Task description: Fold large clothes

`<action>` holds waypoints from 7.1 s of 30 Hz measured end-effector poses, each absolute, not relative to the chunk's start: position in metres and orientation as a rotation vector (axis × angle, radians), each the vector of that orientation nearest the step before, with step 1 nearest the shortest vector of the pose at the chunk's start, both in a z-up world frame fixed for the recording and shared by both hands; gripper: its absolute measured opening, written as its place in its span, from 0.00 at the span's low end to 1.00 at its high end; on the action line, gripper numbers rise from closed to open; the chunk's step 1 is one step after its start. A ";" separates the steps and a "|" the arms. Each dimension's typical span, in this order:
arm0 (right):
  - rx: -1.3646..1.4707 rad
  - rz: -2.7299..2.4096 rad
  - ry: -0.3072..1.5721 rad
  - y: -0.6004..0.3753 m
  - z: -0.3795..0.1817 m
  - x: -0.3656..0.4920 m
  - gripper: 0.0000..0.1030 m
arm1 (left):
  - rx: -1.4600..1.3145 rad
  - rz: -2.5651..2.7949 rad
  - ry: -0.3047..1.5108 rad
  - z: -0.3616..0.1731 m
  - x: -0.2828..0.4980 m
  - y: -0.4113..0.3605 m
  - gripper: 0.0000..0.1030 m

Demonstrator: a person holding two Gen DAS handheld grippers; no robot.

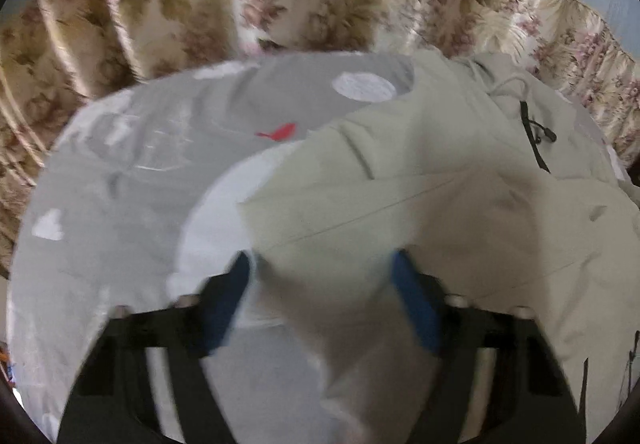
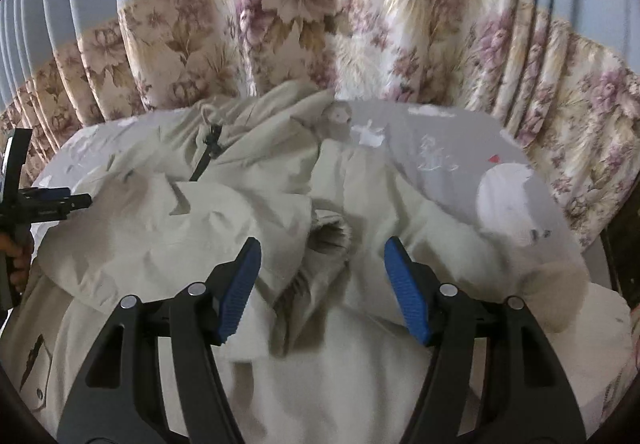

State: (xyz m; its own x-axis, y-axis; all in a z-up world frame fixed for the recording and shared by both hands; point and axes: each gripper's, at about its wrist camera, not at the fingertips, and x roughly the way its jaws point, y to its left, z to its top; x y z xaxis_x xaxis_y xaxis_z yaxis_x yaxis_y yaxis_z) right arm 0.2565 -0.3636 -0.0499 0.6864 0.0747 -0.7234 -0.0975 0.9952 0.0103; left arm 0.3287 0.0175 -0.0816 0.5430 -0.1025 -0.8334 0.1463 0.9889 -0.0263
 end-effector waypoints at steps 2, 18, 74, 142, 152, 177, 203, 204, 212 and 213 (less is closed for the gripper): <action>-0.012 0.126 0.844 -0.360 -0.059 0.265 0.63 | 0.043 -0.145 0.961 -0.079 0.329 0.015 0.35; -0.183 0.155 0.857 -0.303 -0.077 0.305 0.27 | 0.359 0.035 0.798 -0.071 0.345 0.013 0.07; 0.158 -0.153 0.613 -0.583 -0.002 0.083 0.05 | 0.089 -0.103 0.654 0.000 0.120 -0.032 0.80; 0.040 0.172 0.822 -0.391 -0.036 0.249 0.72 | -0.054 -0.150 0.635 0.011 0.241 -0.020 0.02; 0.004 0.174 0.797 -0.379 -0.044 0.253 0.04 | -0.134 -0.224 0.591 0.007 0.218 -0.011 0.02; 0.041 0.106 0.663 -0.397 0.006 0.251 0.85 | -0.070 -0.231 0.799 -0.034 0.295 -0.042 0.79; -0.082 0.080 0.805 -0.372 -0.043 0.292 0.90 | -0.025 -0.191 0.813 -0.042 0.290 -0.023 0.63; -0.076 0.083 0.790 -0.373 -0.035 0.295 0.90 | -0.016 -0.191 0.800 -0.035 0.293 -0.023 0.69; -0.040 0.103 0.789 -0.371 -0.001 0.382 0.90 | 0.070 -0.161 0.805 -0.004 0.386 -0.044 0.78; -0.038 0.110 0.801 -0.368 -0.001 0.399 0.90 | 0.084 -0.164 0.810 -0.004 0.399 -0.049 0.79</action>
